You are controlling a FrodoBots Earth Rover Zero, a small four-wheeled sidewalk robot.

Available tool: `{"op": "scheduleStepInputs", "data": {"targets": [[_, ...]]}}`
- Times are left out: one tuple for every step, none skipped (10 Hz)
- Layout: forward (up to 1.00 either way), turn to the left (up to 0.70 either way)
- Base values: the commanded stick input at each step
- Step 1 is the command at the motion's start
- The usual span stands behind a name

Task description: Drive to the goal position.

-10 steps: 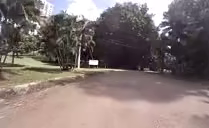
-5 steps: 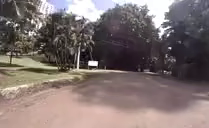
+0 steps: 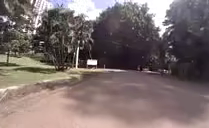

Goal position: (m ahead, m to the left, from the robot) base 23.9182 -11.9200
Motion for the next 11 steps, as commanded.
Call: {"op": "scheduleStepInputs", "data": {"targets": [[0.7, 0.0], [0.7, -0.14], [0.7, -0.35], [0.7, -0.35], [0.7, -0.35], [0.7, -0.04], [0.7, 0.0], [0.7, 0.0], [0.7, 0.0], [0.7, 0.0], [0.7, 0.0]]}}
